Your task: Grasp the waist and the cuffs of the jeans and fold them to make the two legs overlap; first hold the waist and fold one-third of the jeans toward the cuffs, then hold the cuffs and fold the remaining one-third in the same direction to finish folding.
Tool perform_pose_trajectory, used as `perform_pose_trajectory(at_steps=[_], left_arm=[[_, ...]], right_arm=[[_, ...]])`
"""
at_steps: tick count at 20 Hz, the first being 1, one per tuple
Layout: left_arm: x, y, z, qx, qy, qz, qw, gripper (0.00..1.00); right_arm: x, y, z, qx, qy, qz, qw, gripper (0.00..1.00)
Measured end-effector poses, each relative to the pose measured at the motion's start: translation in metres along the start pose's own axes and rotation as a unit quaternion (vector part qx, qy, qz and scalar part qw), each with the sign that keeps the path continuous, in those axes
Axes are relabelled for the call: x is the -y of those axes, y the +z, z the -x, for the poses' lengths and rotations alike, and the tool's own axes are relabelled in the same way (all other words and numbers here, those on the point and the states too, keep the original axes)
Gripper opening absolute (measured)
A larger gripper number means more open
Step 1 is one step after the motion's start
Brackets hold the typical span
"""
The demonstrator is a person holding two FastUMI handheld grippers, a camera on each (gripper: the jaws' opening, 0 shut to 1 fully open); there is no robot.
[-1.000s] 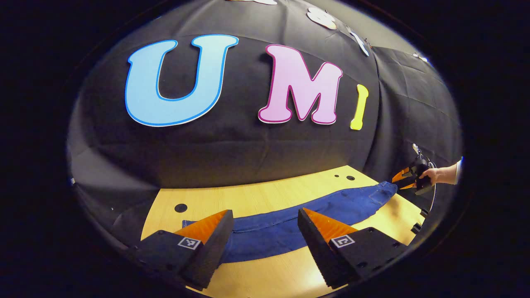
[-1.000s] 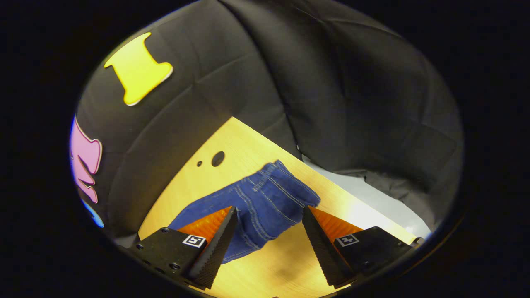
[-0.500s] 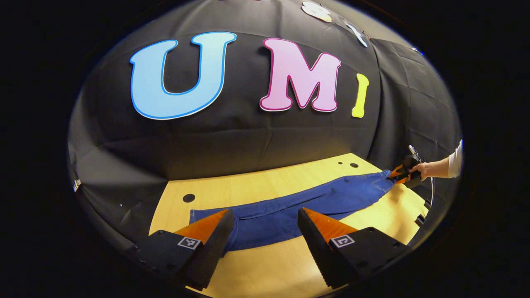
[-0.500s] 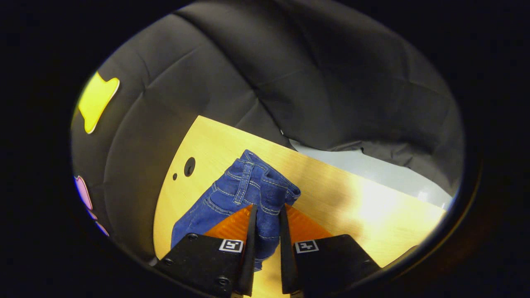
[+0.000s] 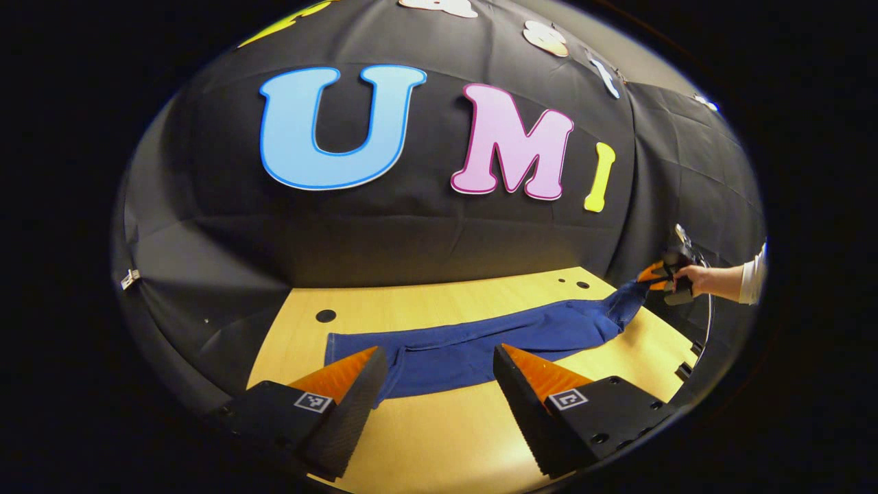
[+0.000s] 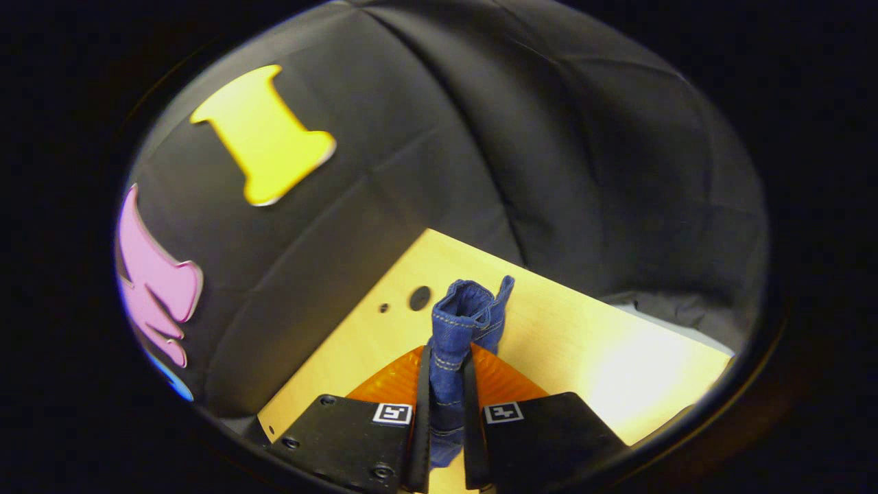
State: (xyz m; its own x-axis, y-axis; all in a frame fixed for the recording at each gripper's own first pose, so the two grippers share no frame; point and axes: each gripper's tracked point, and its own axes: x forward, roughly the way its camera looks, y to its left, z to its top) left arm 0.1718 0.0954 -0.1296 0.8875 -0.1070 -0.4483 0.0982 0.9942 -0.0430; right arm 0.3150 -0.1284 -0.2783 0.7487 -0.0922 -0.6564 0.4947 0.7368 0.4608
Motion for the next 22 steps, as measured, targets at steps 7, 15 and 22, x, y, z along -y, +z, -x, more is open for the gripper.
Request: perform_pose_trajectory(at_steps=[7,15,22], left_arm=[[-0.083,-0.042,0.076,-0.004,0.041,0.058,0.997,1.00],[-0.101,-0.075,0.108,-0.047,0.063,0.075,0.994,0.96],[-0.084,-0.086,0.070,-0.087,0.047,0.139,0.985,0.97]], right_arm=[[-0.221,-0.051,0.086,0.042,0.174,0.094,0.979,0.23],[-0.244,-0.306,0.064,-0.174,0.198,0.186,0.947,0.23],[-0.261,-0.337,0.095,-0.261,0.274,0.130,0.917,0.97]])
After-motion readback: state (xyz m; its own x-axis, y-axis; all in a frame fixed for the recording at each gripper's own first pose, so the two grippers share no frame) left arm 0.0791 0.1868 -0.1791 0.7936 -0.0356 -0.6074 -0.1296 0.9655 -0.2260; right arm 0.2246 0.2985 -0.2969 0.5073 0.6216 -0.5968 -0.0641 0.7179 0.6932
